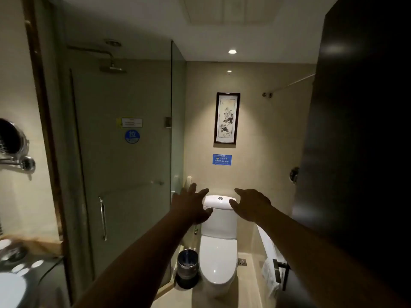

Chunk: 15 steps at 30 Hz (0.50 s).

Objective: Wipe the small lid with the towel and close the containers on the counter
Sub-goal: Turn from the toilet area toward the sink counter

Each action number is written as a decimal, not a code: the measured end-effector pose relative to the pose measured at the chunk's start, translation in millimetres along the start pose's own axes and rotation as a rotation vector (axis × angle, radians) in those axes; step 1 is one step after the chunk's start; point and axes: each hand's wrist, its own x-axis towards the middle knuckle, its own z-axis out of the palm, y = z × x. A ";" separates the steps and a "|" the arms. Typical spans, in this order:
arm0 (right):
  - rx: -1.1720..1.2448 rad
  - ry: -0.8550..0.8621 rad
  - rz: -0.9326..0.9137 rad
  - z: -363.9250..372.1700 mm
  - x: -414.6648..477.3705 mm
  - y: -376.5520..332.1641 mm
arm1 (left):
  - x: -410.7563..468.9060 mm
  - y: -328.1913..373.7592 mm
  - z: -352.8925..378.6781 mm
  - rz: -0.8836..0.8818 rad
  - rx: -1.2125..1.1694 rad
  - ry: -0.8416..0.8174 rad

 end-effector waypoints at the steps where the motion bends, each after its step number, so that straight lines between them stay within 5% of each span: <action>1: -0.002 -0.007 -0.009 4.2 5.0 -1.6 | 7.1 -1.7 4.2 -0.004 0.003 -0.009; 15: -0.116 -0.049 -0.036 58.9 178.5 -9.8 | 209.2 -67.5 80.8 0.018 0.064 -0.111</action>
